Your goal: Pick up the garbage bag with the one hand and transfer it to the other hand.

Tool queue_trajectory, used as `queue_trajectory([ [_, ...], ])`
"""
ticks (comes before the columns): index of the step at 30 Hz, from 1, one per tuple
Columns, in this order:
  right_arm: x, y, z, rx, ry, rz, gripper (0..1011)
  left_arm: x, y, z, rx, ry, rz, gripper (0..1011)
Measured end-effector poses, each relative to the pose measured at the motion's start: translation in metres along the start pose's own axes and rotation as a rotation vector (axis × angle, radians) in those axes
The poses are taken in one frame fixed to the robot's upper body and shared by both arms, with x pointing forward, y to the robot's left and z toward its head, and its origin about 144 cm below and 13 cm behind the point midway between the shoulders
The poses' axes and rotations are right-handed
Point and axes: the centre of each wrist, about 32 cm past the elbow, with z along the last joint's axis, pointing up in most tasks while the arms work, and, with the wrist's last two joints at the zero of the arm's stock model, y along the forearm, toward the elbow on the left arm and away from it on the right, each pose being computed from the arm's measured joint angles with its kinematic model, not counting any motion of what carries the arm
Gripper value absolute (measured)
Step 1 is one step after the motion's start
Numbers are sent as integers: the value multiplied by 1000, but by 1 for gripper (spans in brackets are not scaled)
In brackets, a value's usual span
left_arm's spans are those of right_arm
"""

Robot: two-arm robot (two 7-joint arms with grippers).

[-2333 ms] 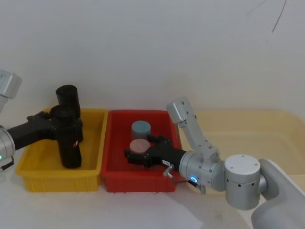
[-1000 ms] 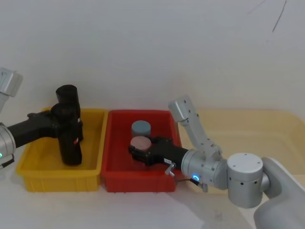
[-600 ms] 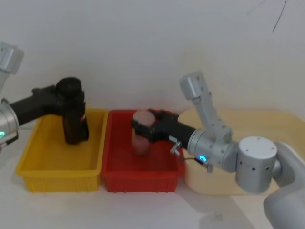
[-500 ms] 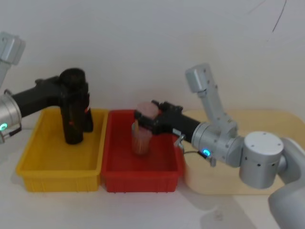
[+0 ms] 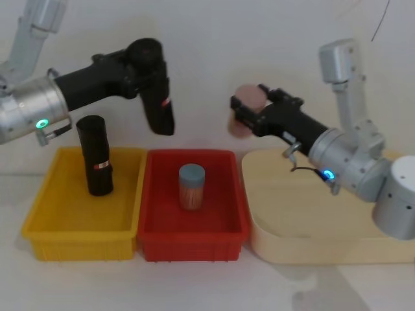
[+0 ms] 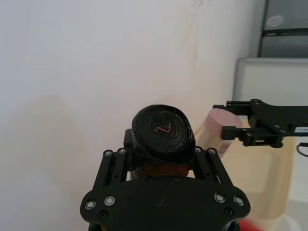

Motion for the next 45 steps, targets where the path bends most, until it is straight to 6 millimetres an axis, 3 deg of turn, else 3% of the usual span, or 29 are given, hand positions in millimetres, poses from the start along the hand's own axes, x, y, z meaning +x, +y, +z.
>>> queue_trajectory([
  [13, 16, -43, 8, 10, -6, -182, 660, -9, -66, 2, -60, 4, -179, 557],
  [21, 24, -74, 2, -34, 8, -311, 660, -18, -130, -23, -61, 48, -293, 557],
  [28, 30, -94, -9, -97, 34, -390, 660, -24, -166, -40, -58, 72, -338, 557],
  [30, 31, -99, -13, -115, 43, -409, 670, -26, -171, -43, -56, 75, -345, 557],
  [42, 35, -113, -22, -164, 70, -460, 987, -37, -193, -52, -39, 83, -382, 557],
  [45, 35, -114, -22, -165, 70, -461, 1001, -39, -196, -54, -35, 83, -387, 557],
])
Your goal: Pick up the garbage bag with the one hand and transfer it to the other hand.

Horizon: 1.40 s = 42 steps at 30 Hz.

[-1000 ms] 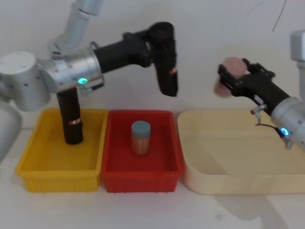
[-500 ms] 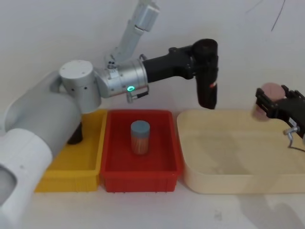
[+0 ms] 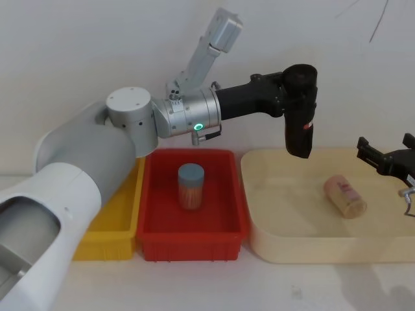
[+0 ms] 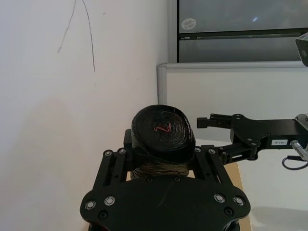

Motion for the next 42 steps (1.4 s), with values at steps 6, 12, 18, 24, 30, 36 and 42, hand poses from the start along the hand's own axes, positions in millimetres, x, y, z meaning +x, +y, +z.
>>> queue_trajectory([
  [6, -1, -1, 2, 12, -6, 29, 1002, -1, -4, -1, 4, 0, -7, 557],
  [12, -4, 0, 7, 36, -24, 90, 1002, -2, -7, -2, 7, 1, -11, 557],
  [18, -6, 2, 13, 55, -49, 167, 1002, -2, -8, -3, 9, 2, -14, 557],
  [24, -11, 6, 18, 58, -85, 254, 1002, -3, -9, -3, 10, 1, -16, 557],
  [30, -15, 12, 20, 46, -116, 309, 1002, -3, -10, -3, 11, 1, -16, 557],
  [36, -18, 21, 19, 21, -138, 322, 1002, -3, -10, -4, 12, 2, -17, 557],
  [42, -22, 35, 18, -2, -152, 294, 1002, -3, -10, -4, 13, 2, -17, 557],
])
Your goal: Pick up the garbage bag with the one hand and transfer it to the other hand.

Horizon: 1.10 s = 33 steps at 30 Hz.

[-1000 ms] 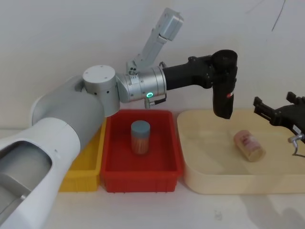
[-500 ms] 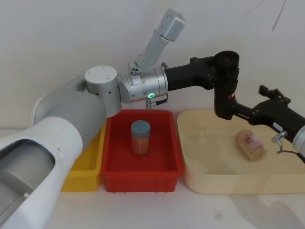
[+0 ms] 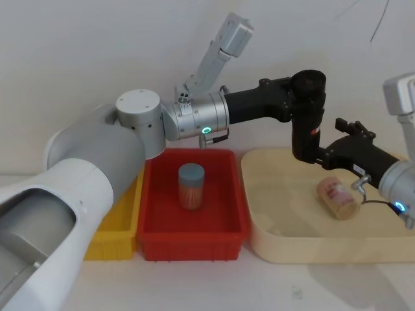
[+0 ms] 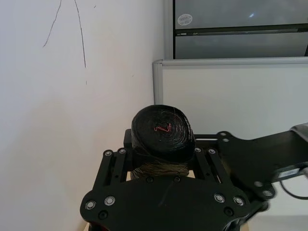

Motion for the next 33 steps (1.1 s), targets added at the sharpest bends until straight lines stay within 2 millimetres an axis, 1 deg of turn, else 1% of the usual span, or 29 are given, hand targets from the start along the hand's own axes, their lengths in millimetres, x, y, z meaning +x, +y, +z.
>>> queue_trajectory([
  [7, 1, 13, 0, -18, -7, -31, 1002, 0, 0, 0, 0, 0, 0, 557],
  [13, -2, 27, 2, -25, -16, -34, 1001, 0, 0, 0, 0, -1, 0, 557],
  [21, -5, 38, 6, -24, -23, -35, 993, 0, 0, 0, 0, 0, 0, 557],
  [23, -6, 40, 6, -24, -25, -35, 962, 0, 0, 0, 0, 0, 0, 557],
  [24, -7, 42, 7, -24, -26, -34, 918, 0, 0, 0, 0, 0, 0, 557],
  [26, -7, 43, 8, -24, -27, -34, 889, 0, 0, 0, 0, 0, 0, 557],
  [27, -7, 44, 8, -24, -27, -34, 840, 0, 0, 0, 0, 0, 0, 557],
  [29, -8, 45, 8, -23, -28, -34, 813, 0, 0, 0, 0, 0, 0, 557],
  [30, -8, 45, 8, -23, -28, -34, 764, 0, 0, 0, 0, 0, 0, 557],
  [32, -8, 46, 9, -24, -29, -34, 710, 0, 0, 0, 0, 0, 0, 557],
  [33, -8, 47, 9, -24, -29, -34, 653, 0, 0, 0, 0, 0, 0, 557],
])
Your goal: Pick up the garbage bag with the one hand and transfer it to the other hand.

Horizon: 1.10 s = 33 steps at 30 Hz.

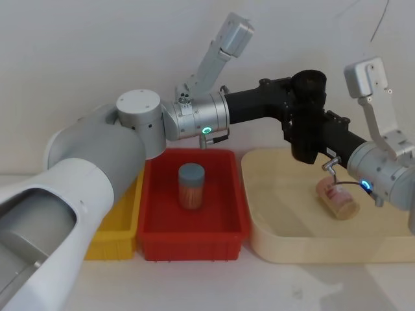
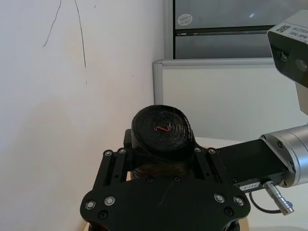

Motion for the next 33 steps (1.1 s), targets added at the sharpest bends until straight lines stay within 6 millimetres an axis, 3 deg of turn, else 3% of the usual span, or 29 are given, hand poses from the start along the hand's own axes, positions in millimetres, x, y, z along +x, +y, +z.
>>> queue_trajectory([
  [1, 0, 1, 0, 0, 0, 0, 653, 0, 0, 0, 0, 0, 0, 557],
  [5, -1, 2, 1, 0, -1, 0, 501, 0, 0, 0, 0, 0, 0, 557],
  [19, -2, 4, 2, 0, -3, 0, 488, 0, 0, 0, 0, 0, 0, 560],
  [33, 0, 3, 2, -1, -6, -18, 488, 0, 0, 0, 0, 0, 0, 949],
])
